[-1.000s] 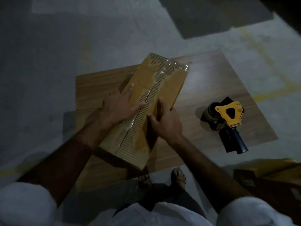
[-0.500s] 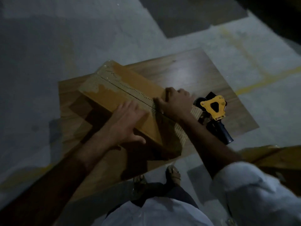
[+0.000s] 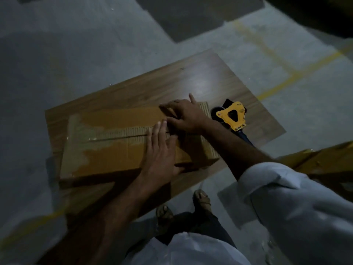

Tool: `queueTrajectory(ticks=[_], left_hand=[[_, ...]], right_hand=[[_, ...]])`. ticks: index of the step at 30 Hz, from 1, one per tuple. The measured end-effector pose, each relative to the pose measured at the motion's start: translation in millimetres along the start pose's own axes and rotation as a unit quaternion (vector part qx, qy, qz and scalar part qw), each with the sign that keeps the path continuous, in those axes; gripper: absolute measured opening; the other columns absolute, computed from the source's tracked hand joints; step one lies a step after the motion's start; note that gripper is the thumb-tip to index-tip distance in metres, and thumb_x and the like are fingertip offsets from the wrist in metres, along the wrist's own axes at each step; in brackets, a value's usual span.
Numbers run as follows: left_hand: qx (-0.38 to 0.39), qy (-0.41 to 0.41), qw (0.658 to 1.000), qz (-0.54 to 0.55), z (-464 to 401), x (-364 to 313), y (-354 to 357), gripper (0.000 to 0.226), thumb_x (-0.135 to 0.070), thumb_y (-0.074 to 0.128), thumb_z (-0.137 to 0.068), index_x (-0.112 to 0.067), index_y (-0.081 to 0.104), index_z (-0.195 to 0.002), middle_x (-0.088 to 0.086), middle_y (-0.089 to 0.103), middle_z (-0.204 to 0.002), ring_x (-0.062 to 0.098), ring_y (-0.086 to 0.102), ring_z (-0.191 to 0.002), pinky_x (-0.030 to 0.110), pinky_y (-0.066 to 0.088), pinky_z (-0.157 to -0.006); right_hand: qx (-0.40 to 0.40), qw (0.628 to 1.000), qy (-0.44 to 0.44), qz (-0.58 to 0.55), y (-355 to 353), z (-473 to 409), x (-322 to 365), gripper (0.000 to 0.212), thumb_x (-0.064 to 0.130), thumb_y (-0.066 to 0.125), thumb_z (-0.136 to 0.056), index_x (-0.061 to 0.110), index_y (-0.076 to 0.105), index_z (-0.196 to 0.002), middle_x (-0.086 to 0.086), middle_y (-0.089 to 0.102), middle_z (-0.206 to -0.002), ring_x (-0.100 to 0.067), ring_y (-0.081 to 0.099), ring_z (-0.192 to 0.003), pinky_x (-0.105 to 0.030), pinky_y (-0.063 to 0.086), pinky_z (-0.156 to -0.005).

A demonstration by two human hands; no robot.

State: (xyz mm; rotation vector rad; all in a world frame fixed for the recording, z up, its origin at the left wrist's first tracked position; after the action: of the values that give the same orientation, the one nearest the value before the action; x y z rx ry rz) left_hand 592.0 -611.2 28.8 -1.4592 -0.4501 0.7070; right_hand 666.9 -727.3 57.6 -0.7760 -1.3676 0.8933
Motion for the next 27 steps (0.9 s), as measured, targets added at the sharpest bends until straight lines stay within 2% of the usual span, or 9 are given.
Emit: queueTrajectory(ticks=[3, 6, 8, 10, 13, 15, 18, 24, 27], left_hand=[[0.011, -0.082, 0.996, 0.020, -0.2, -15.8, 6.1, 0.114, -0.094, 0.041, -0.074, -0.012, 0.019, -0.150, 0.025, -0.016, -0.168, 0.042, -0.017, -0.156, 0.060, -0.008, -0.125], [0.022, -0.124, 0.991, 0.042, -8.4, -12.5, 6.5, 0.119, -0.087, 0.058, -0.075, -0.012, 0.012, -0.154, 0.025, -0.018, -0.167, 0.042, -0.018, -0.155, 0.060, -0.009, -0.125], [0.016, -0.112, 0.991, 0.075, -18.1, -8.5, 2.0, 0.114, -0.080, 0.063, -0.075, -0.015, 0.015, -0.156, 0.021, -0.020, -0.168, 0.038, -0.020, -0.156, 0.056, -0.012, -0.126], [0.020, -0.039, 0.992, 0.119, -35.2, -20.8, -5.2, 0.112, -0.081, 0.055, -0.079, -0.021, 0.007, -0.160, 0.011, -0.017, -0.171, 0.028, -0.018, -0.158, 0.052, -0.012, -0.127], [0.057, 0.072, 0.985, 0.146, -64.5, -48.1, -8.4, 0.107, -0.074, 0.046, -0.087, -0.024, -0.006, -0.165, -0.001, -0.015, -0.173, 0.017, -0.018, -0.158, 0.052, -0.005, -0.128], [0.063, 0.080, 0.989, 0.109, -81.2, -54.7, -6.0, 0.098, -0.072, 0.037, -0.096, -0.021, -0.008, -0.165, -0.001, -0.019, -0.172, 0.017, -0.021, -0.157, 0.051, -0.006, -0.127], [0.044, 0.051, 0.994, 0.081, -94.7, -62.7, -3.2, 0.099, -0.082, 0.017, -0.092, -0.020, -0.004, -0.166, 0.003, -0.019, -0.172, 0.018, -0.021, -0.157, 0.048, -0.011, -0.128], [-0.015, 0.023, 0.997, 0.066, -110.3, -101.7, -9.8, 0.087, -0.076, 0.014, -0.099, -0.021, 0.006, -0.166, 0.006, -0.013, -0.173, 0.022, -0.019, -0.158, 0.045, -0.021, -0.124], [-0.011, 0.024, 0.998, 0.050, -123.8, -124.6, -8.4, 0.088, -0.074, 0.019, -0.098, -0.020, 0.005, -0.166, 0.008, -0.012, -0.173, 0.024, -0.020, -0.158, 0.048, -0.020, -0.124]], right_hand=[[-0.013, 0.999, -0.021, 0.045, -1.3, 8.7, 8.3, 0.057, 0.047, 0.059, -0.099, 0.029, 0.048, -0.153, -0.004, 0.049, -0.157, -0.025, 0.039, -0.149, -0.062, -0.008, -0.124], [-0.077, 0.990, 0.096, 0.070, -9.1, 40.0, -23.8, 0.070, 0.058, 0.055, -0.098, 0.030, 0.036, -0.160, -0.017, 0.024, -0.168, -0.032, 0.017, -0.157, -0.064, -0.003, -0.125], [-0.080, 0.983, 0.164, 0.028, -2.9, 67.9, -47.1, 0.073, 0.059, 0.046, -0.103, 0.028, 0.022, -0.164, -0.021, 0.006, -0.171, -0.037, 0.007, -0.158, -0.061, 0.003, -0.125], [-0.068, 0.987, 0.149, -0.004, 4.1, 82.0, -54.2, 0.070, 0.049, 0.044, -0.107, 0.021, 0.017, -0.166, -0.024, 0.000, -0.171, -0.039, 0.008, -0.158, -0.058, 0.011, -0.127], [-0.069, 0.982, 0.128, -0.119, -2.8, 85.4, -67.2, 0.059, 0.033, 0.042, -0.111, 0.015, 0.024, -0.164, -0.017, 0.010, -0.172, -0.031, 0.013, -0.159, -0.058, 0.021, -0.125], [-0.079, 0.974, 0.121, -0.172, -11.1, 92.6, -82.5, 0.055, 0.030, 0.042, -0.111, 0.015, 0.030, -0.163, -0.011, 0.027, -0.169, -0.025, 0.020, -0.158, -0.056, 0.026, -0.124], [-0.106, 0.962, 0.134, -0.213, -18.1, 118.2, -111.0, 0.056, 0.035, 0.047, -0.110, 0.016, 0.034, -0.161, -0.008, 0.041, -0.162, -0.022, 0.037, -0.151, -0.051, 0.037, -0.119], [-0.115, 0.955, 0.251, -0.111, -12.4, 153.0, -183.3, 0.063, 0.042, 0.061, -0.102, 0.017, 0.042, -0.156, -0.012, 0.046, -0.154, -0.029, 0.043, -0.140, -0.049, 0.044, -0.109], [-0.153, 0.930, 0.331, -0.052, -10.2, 174.1, -210.2, 0.052, 0.047, 0.065, -0.096, 0.010, 0.055, -0.131, -0.014, 0.057, -0.127, -0.031, 0.055, -0.118, -0.044, 0.050, -0.093]])
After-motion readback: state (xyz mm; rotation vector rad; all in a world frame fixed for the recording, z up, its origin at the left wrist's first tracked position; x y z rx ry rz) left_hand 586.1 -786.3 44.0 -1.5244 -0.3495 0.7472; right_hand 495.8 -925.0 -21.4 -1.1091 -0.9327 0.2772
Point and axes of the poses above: each hand's wrist, its own z-axis away from the middle knuckle, its own y-axis out of the palm, x = y × z, the point moved 10 cm from there along -z, towards the middle knuckle
